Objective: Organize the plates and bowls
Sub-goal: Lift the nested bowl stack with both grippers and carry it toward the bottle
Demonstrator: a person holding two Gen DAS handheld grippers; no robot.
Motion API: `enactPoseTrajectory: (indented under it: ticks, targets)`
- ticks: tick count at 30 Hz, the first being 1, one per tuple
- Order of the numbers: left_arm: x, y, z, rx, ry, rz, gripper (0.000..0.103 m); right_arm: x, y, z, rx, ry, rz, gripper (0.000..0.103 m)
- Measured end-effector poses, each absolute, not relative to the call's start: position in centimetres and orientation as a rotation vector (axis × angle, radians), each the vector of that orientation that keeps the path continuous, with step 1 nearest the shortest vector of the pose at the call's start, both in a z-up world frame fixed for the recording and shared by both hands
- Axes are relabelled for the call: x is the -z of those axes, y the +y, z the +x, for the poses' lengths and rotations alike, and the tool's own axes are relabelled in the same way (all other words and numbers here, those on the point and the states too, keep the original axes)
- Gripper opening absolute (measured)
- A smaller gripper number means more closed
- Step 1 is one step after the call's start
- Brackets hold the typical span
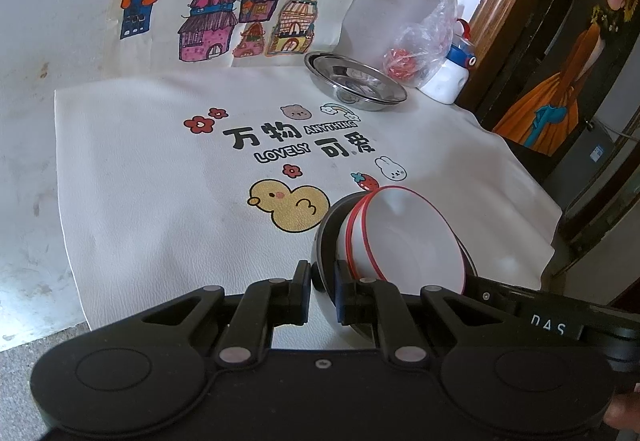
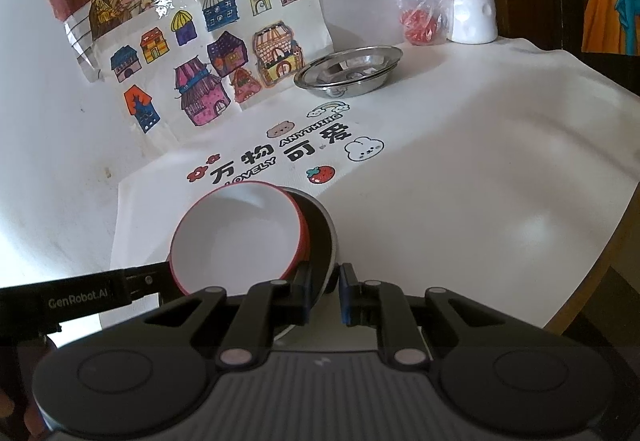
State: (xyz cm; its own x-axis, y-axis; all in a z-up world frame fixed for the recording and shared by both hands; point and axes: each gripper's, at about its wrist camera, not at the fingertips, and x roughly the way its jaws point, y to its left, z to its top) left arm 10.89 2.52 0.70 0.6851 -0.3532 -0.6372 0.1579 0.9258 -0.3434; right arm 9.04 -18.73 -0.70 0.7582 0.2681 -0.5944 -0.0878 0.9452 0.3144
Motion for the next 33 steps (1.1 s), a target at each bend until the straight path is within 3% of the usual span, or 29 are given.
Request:
enactPoseTrajectory:
  ticks: [33]
  targets:
    - [-0.7,0.4,17.9,0.282,0.767,-0.284,0.009,0.2,-20.4,16.2,-0.184,0.627,0.281,0.016]
